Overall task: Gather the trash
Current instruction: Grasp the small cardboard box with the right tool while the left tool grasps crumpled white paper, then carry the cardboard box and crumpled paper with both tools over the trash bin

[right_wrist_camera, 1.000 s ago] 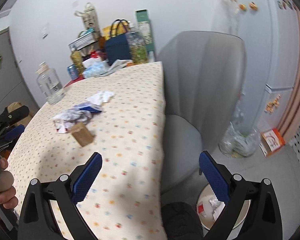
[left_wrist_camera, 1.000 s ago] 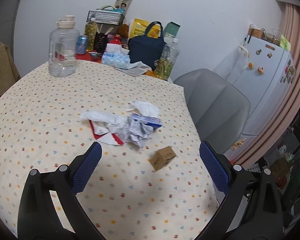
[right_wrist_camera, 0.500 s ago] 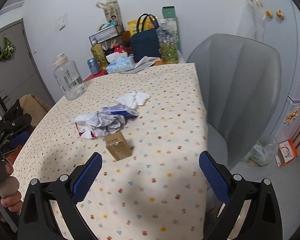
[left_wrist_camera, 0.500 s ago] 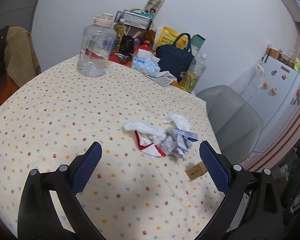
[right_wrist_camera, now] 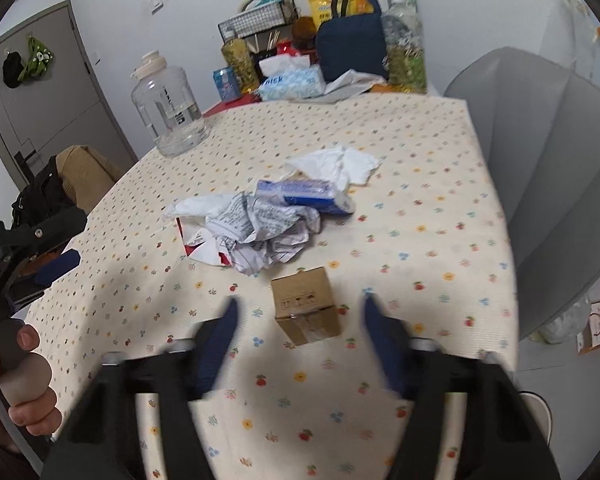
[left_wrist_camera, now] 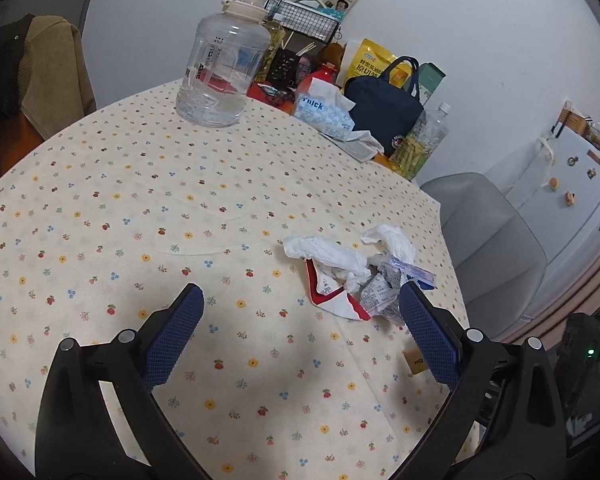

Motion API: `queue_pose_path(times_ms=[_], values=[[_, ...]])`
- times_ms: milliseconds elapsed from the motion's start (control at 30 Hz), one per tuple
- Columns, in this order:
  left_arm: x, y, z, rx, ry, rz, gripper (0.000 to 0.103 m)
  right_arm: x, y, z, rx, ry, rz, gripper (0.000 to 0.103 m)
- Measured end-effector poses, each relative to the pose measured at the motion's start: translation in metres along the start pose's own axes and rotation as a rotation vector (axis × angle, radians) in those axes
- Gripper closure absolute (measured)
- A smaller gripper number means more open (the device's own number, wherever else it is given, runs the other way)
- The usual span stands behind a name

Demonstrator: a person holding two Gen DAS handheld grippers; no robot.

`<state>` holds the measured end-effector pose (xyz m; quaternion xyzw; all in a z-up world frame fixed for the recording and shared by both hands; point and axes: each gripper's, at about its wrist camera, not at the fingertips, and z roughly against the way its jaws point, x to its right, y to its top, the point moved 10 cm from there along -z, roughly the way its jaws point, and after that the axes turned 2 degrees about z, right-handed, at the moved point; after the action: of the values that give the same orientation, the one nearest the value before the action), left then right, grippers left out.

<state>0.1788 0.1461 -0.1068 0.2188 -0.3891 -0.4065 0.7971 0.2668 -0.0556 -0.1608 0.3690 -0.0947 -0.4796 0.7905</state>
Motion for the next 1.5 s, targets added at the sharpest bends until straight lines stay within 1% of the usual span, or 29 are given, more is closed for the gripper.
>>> queue_pose_path(times_ms=[33,100,267,467,533,600,633,700,733,767,833,867,933,967,1000,1033,1067,1167,1267,1500], values=[[0.002,0.0,-0.003,-0.008,-0.004,-0.001,0.006,-0.001,0.0,-0.004,-0.008,0.018,-0.01,0.069],[0.007,-0.001,-0.007,-0.016,-0.017,-0.008,0.006,-0.003,0.002,-0.004,0.007,0.025,-0.009,0.069],[0.031,-0.009,-0.022,-0.054,-0.059,-0.04,0.007,0.003,0.002,0.007,0.032,0.037,-0.034,0.069],[0.066,-0.023,-0.042,-0.1,-0.1,-0.1,0.016,0.026,-0.001,0.027,0.057,0.023,-0.085,0.069],[0.077,-0.027,-0.047,-0.109,-0.11,-0.116,0.018,0.034,-0.003,0.032,0.06,0.014,-0.095,0.069],[0.086,-0.031,-0.052,-0.119,-0.119,-0.131,0.023,0.045,-0.004,0.039,0.067,0.005,-0.11,0.069],[0.092,-0.034,-0.056,-0.126,-0.123,-0.139,0.023,0.05,-0.005,0.042,0.071,0.0,-0.119,0.069],[0.098,-0.037,-0.063,-0.138,-0.117,-0.155,0.026,0.061,-0.007,0.05,0.08,-0.01,-0.138,0.069],[0.102,-0.04,-0.068,-0.151,-0.101,-0.17,0.028,0.065,-0.008,0.054,0.084,-0.015,-0.145,0.069],[0.105,-0.041,-0.072,-0.16,-0.095,-0.175,0.032,0.072,-0.009,0.059,0.089,-0.023,-0.154,0.069],[0.11,-0.043,-0.079,-0.168,-0.093,-0.174,0.034,0.081,-0.012,0.066,0.096,-0.037,-0.165,0.069],[0.112,-0.043,-0.082,-0.164,-0.085,-0.18,0.038,0.087,-0.014,0.07,0.099,-0.049,-0.174,0.069],[0.111,-0.044,-0.092,-0.165,-0.047,-0.196,0.055,0.098,-0.018,0.077,0.103,-0.067,-0.193,0.069],[0.108,-0.046,-0.095,-0.179,-0.037,-0.184,0.082,0.106,-0.021,0.081,0.105,-0.078,-0.209,0.069],[0.105,-0.048,-0.098,-0.197,-0.043,-0.16,0.085,0.111,-0.023,0.084,0.107,-0.085,-0.22,0.069],[0.105,-0.048,-0.095,-0.191,-0.06,-0.14,0.087,0.115,-0.025,0.087,0.11,-0.092,-0.229,0.069],[0.105,-0.049,-0.092,-0.182,-0.058,-0.146,0.089,0.12,-0.028,0.091,0.115,-0.099,-0.238,0.069],[0.112,-0.05,-0.079,-0.171,-0.085,-0.162,0.09,0.124,-0.033,0.095,0.123,-0.095,-0.253,0.069],[0.115,-0.045,-0.059,-0.141,-0.099,-0.16,0.09,0.122,-0.037,0.097,0.127,-0.089,-0.252,0.069],[0.127,-0.037,-0.02,-0.096,-0.152,-0.166,0.09,0.115,-0.035,0.113,0.154,-0.082,-0.246,0.069]])
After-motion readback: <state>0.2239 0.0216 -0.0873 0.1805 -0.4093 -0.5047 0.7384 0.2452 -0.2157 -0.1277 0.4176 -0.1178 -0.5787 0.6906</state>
